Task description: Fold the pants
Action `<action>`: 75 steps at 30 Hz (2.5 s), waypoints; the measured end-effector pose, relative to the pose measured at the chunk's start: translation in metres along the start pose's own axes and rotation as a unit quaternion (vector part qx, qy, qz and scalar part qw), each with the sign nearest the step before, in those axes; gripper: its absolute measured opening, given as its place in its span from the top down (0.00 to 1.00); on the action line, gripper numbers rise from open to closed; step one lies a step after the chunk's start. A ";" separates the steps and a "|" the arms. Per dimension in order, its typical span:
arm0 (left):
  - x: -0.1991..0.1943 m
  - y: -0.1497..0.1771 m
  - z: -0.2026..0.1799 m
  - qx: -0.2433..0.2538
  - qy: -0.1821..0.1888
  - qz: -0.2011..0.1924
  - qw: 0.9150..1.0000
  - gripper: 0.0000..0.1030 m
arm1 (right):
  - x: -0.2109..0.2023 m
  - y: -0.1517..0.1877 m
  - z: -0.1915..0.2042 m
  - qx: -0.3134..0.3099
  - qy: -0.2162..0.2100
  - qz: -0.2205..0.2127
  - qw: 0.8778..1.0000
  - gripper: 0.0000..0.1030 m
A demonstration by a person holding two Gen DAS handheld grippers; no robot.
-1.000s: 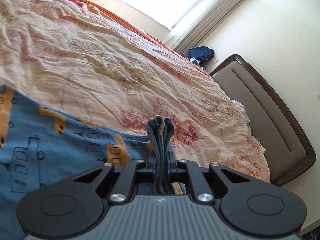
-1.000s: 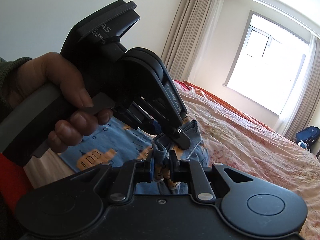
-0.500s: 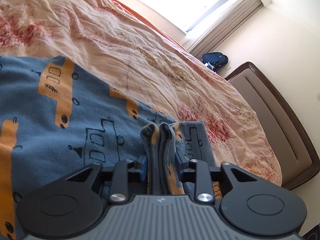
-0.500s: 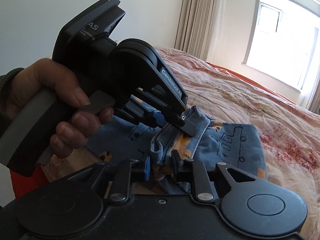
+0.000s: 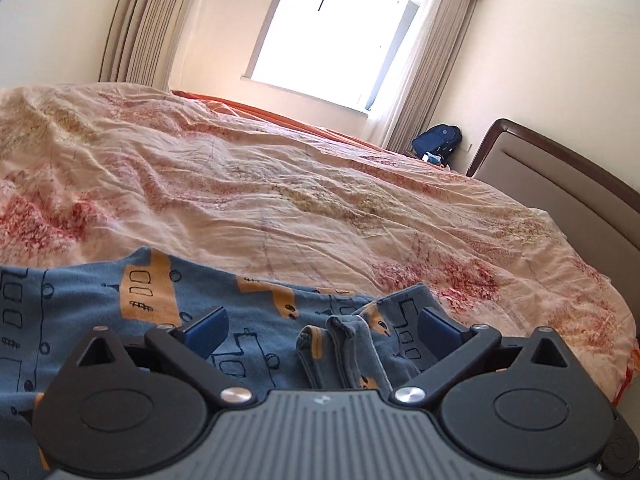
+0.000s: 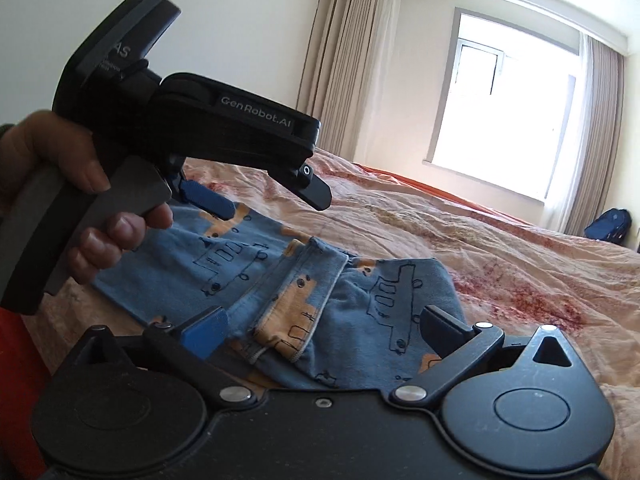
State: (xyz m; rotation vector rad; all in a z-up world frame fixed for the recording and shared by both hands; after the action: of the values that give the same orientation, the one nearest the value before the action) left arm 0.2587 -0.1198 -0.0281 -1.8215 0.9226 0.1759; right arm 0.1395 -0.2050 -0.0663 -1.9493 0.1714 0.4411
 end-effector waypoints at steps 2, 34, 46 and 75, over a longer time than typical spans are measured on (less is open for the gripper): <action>0.005 0.005 -0.008 0.029 -0.006 -0.009 1.000 0.01 | -0.002 0.000 -0.003 -0.002 0.021 -0.003 1.000 0.01; 0.048 0.008 -0.037 0.097 -0.014 0.076 0.992 0.91 | -0.003 0.002 0.027 -0.015 -0.059 -0.022 0.998 0.95; 0.021 0.000 -0.019 0.051 0.006 0.091 0.994 0.92 | -0.030 -0.012 0.036 0.014 -0.113 -0.069 0.991 1.00; 0.033 -0.001 -0.009 0.058 -0.011 0.085 0.995 0.92 | -0.027 -0.006 0.044 0.029 -0.117 -0.042 0.992 0.94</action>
State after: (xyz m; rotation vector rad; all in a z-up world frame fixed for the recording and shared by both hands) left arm 0.2796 -0.1445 -0.0403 -1.6323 1.0513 0.2443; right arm 0.1061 -0.1648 -0.0668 -1.8248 -0.0483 0.5984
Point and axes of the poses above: each gripper's, at about its wrist camera, not at the fingertips, and x roughly the way its jaws point, z to its left, y to its underside, the point moved 10 cm from there along x, roughly the way its jaws point, and after that the axes turned 12 degrees about -x, right-handed, at the moved point
